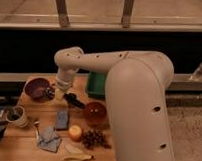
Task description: Place brush in table surface
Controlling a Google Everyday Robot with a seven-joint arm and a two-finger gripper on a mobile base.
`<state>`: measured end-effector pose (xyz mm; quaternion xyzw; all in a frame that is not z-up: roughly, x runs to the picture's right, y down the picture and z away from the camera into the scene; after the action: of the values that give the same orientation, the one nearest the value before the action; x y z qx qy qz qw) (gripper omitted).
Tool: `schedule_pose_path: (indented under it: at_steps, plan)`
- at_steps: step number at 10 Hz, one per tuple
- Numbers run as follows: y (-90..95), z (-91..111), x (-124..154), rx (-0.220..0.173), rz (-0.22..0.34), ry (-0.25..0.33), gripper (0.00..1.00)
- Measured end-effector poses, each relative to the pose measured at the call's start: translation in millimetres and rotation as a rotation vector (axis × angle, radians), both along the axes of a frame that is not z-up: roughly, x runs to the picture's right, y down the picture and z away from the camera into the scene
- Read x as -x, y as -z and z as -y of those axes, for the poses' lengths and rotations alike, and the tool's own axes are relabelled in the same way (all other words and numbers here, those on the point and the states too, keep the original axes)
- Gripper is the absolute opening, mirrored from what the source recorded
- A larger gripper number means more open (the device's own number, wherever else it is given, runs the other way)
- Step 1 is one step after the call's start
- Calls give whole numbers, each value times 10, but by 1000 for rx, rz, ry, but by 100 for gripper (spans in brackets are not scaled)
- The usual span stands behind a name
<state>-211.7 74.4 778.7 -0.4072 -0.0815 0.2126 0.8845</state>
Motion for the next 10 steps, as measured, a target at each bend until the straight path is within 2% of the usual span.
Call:
schedule_pose_path:
  at_steps: [7,10]
  plan:
    - [-359,-259,293,61,56,27,0]
    - [-531,-357,280,93,64,30,0]
